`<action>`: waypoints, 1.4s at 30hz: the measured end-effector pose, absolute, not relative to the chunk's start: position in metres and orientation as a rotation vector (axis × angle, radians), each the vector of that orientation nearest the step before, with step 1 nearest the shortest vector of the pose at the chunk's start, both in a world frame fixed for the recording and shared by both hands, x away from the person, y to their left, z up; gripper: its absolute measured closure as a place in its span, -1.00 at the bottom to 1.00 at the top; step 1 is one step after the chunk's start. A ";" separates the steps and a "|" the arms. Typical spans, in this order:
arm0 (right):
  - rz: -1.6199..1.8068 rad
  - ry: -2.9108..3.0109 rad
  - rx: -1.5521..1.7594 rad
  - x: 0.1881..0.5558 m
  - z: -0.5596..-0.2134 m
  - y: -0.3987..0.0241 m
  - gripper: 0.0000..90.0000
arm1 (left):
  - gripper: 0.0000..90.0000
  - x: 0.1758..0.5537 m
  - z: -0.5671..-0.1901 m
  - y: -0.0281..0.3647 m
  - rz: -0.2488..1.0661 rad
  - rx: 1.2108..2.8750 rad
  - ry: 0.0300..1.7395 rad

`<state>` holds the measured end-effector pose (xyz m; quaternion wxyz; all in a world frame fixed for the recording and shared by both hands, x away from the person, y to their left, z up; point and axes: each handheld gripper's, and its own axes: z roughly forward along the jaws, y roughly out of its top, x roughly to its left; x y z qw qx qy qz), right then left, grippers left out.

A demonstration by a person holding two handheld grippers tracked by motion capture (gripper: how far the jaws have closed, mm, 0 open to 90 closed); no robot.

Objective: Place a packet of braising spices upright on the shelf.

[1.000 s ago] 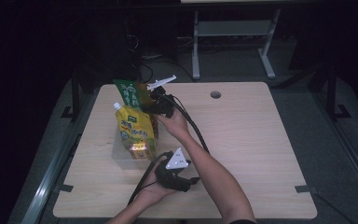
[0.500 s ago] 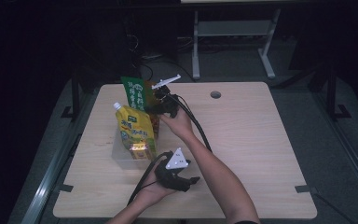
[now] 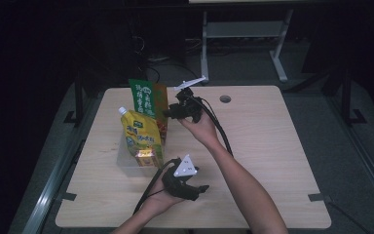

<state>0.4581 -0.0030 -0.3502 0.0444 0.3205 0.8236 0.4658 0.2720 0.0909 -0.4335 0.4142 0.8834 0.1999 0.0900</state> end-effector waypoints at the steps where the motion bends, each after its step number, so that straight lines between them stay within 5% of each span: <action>1: 1.421 2.514 0.985 0.458 -0.350 -0.006 0.20 | -0.31 0.272 -0.433 0.091 0.227 2.219 0.505; 42: 1.427 2.452 1.134 0.409 -0.353 -0.118 0.01 | -0.36 0.271 -0.437 0.092 0.222 2.219 0.518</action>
